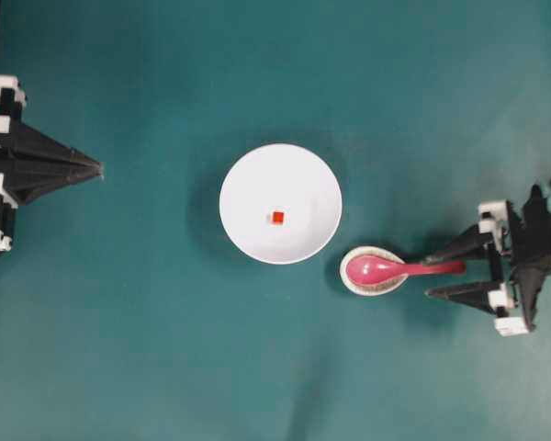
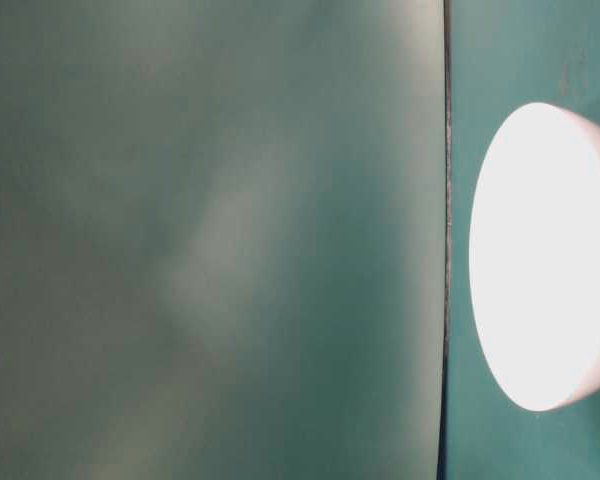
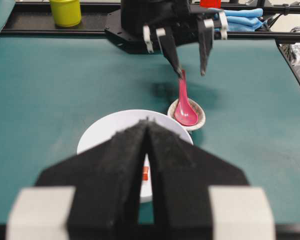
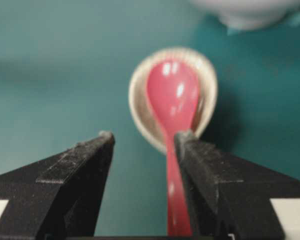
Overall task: Grip the spoon and scoop the red block from the bowl with right arm.
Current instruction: 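Move the right gripper to the pink spoon handle and close on it, then lift the pink spoon out of the spoon rest with the right gripper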
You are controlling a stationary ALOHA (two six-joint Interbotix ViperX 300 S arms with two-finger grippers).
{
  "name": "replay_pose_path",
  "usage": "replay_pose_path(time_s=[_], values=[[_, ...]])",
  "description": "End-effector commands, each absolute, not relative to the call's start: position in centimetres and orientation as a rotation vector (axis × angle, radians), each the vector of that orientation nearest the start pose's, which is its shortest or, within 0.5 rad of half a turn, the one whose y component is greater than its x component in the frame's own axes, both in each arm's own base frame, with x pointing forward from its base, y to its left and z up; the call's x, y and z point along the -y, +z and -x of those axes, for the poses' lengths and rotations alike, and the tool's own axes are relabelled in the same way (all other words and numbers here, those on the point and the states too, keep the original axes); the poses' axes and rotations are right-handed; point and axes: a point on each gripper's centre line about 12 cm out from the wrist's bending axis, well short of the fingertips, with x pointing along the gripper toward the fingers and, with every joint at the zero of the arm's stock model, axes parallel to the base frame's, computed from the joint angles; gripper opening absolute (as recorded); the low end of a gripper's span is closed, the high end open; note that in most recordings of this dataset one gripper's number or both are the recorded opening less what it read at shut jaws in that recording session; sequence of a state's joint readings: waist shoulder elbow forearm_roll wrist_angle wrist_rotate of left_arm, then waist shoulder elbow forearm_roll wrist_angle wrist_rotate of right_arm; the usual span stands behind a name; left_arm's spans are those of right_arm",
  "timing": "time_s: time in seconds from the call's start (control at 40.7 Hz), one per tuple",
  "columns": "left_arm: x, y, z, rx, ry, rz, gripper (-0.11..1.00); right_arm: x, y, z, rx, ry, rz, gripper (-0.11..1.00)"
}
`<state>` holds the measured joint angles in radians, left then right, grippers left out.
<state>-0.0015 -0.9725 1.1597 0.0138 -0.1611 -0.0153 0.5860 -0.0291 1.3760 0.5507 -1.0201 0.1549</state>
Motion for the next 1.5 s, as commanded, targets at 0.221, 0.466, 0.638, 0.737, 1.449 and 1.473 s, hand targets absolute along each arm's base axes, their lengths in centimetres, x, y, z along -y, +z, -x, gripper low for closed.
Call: replay_pose_path(time_s=[0.221, 0.466, 0.638, 0.737, 1.449, 1.473], values=[[0.0, 29.2, -20.5, -0.012, -0.002, -0.003, 0.0, -7.2, 8.1, -20.8, -0.408, 0.003, -0.221, 0.56], [0.0, 29.0, -20.8, -0.023, -0.002, -0.001, 0.0, -6.5, 8.0, -20.3, -0.402, -0.03, -0.205, 0.56], [0.0, 28.9, -20.8, -0.025, -0.002, -0.003, 0.0, -6.7, 8.2, -20.7, -0.387, -0.026, -0.193, 0.56], [0.0, 28.9, -20.8, -0.025, -0.002, -0.003, 0.0, -6.6, 8.2, -20.6, -0.392, -0.026, -0.192, 0.55], [0.0, 28.8, -20.8, -0.029, -0.002, -0.003, 0.0, -6.5, 8.4, -20.5, -0.373, -0.014, -0.143, 0.27], [0.0, 28.8, -20.8, -0.029, -0.002, -0.003, 0.0, -6.5, 8.4, -20.5, -0.372, -0.015, -0.144, 0.27]])
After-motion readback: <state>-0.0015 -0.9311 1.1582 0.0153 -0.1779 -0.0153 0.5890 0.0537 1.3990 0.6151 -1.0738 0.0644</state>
